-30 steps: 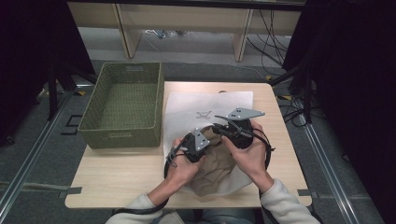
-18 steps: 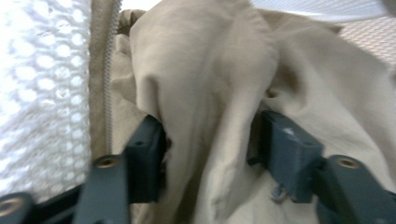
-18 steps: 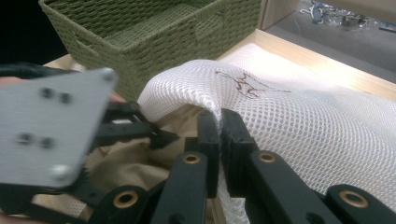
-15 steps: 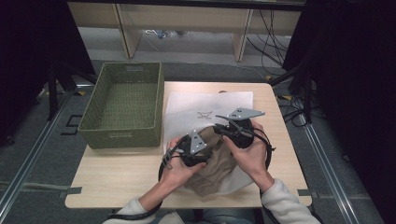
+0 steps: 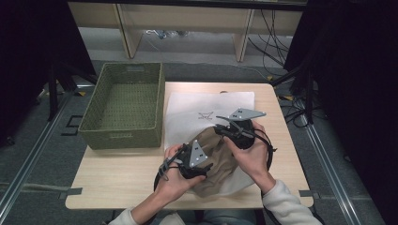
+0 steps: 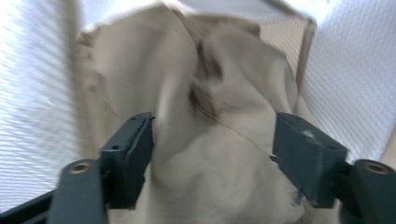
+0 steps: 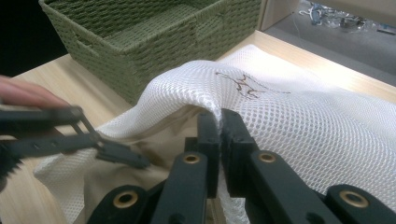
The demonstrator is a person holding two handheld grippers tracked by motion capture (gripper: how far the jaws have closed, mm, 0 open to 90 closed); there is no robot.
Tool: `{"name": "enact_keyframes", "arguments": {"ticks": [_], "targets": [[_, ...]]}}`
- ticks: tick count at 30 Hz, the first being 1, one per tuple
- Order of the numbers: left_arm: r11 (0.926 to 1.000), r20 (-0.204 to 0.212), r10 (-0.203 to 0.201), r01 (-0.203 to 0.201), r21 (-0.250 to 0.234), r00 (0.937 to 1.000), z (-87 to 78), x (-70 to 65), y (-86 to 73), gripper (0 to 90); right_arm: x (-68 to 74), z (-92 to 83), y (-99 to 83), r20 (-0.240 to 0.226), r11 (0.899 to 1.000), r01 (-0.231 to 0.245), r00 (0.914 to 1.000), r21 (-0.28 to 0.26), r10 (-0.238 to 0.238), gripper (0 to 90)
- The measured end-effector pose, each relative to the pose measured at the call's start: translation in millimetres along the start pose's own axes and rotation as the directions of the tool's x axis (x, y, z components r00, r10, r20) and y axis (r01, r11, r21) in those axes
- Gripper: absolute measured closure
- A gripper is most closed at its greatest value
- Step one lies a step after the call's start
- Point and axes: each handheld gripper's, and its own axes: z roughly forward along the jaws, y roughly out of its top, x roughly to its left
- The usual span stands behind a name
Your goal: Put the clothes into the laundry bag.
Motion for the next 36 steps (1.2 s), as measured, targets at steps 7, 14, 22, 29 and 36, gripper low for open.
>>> {"name": "enact_keyframes", "arguments": {"ticks": [7,14,22,29,36], "targets": [[0.9952,0.012,-0.011,0.010,0.097,0.9999,28.6,-6.0,-13.0,19.7,1.1,-0.5,0.6,-0.002,1.000,0.001,1.0000,-0.004,-0.001,88.0],[0.9872,0.013,0.033,-0.034,0.156,0.9994,43.6,-9.3,-19.2,28.5,1.3,1.5,0.1,-0.017,1.000,0.007,0.9998,-0.010,-0.007,87.9],[0.9800,0.024,0.051,-0.054,0.192,0.9984,50.2,-13.2,-20.0,55.9,2.4,1.1,0.0,-0.010,1.000,0.004,0.9999,0.007,-0.003,88.0],[0.9753,0.043,0.065,-0.073,0.208,0.9969,55.6,-12.3,-19.6,70.6,2.4,0.6,0.1,0.001,1.000,0.010,0.9999,0.006,-0.010,88.0],[0.9865,0.038,-0.012,0.006,0.164,0.9992,52.2,-8.3,-17.5,80.0,3.6,0.9,0.5,-0.014,1.000,0.010,0.9999,0.005,-0.009,88.0]]}}
